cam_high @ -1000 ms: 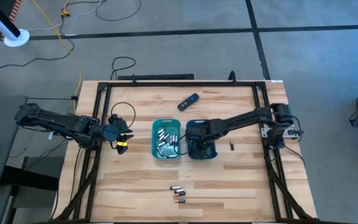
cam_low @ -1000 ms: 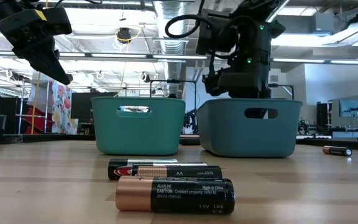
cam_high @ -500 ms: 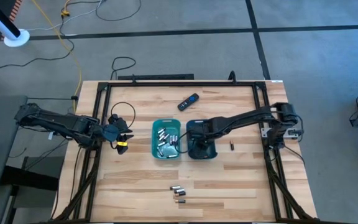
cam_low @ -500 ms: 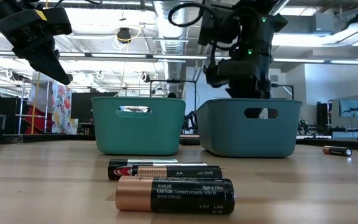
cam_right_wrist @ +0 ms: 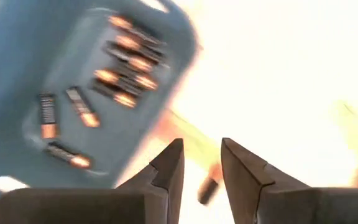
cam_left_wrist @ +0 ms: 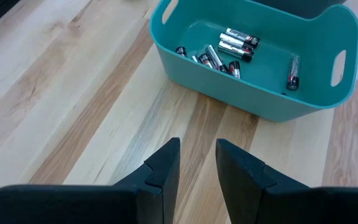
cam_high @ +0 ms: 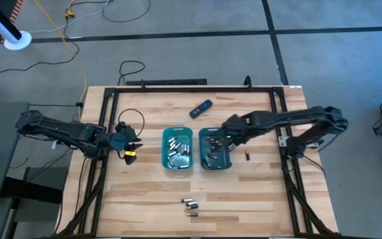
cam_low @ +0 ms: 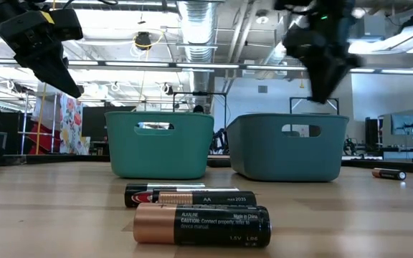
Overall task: Sort batteries
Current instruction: Put the copper and black battery into the blue bin
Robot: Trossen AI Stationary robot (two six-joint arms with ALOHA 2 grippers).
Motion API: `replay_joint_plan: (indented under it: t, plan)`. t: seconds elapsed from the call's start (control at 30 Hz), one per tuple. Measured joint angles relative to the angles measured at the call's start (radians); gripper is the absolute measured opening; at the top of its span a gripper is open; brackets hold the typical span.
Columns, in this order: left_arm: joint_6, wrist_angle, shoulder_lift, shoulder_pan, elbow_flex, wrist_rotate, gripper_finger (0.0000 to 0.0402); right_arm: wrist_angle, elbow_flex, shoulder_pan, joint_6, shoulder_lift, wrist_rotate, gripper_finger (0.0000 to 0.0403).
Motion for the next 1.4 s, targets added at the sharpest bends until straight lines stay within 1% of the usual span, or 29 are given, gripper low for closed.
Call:
replay_joint_plan:
  t: [0.1,0.3,0.4,0.47,0.63,0.87,1.33,1.4]
  plan:
    - [0.000,0.000,0.000,0.000,0.000,0.000,0.0100,-0.050,-0.082,0.015,0.138,-0.095,0.021,0.0120]
    - [0.000,0.000,0.000,0.000,0.000,0.000,0.0100,0.018,-0.338,0.067,0.442,-0.278,-0.009,0.0120]
    - [0.000,0.000,0.000,0.000,0.000,0.000,0.0100,0.059,-0.413,0.110,0.555,-0.324,-0.019,0.0120]
    - [0.000,0.000,0.000,0.000,0.000,0.000,0.0100,0.091,-0.448,0.135,0.602,-0.329,-0.021,0.0120]
    - [0.000,0.000,0.000,0.000,0.000,0.000,0.0100,0.164,-0.479,0.176,0.644,-0.273,-0.048,0.0120]
    - [0.000,0.000,0.000,0.000,0.000,0.000,0.0100,0.244,-0.507,0.184,0.639,-0.162,-0.101,0.0120]
    - [0.000,0.000,0.000,0.000,0.000,0.000,0.0100,0.331,-0.518,0.174,0.609,0.013,-0.107,0.0120]
    - [0.000,0.000,0.000,0.000,0.000,0.000,0.0100,0.338,-0.518,0.174,0.608,0.037,-0.108,0.0115]
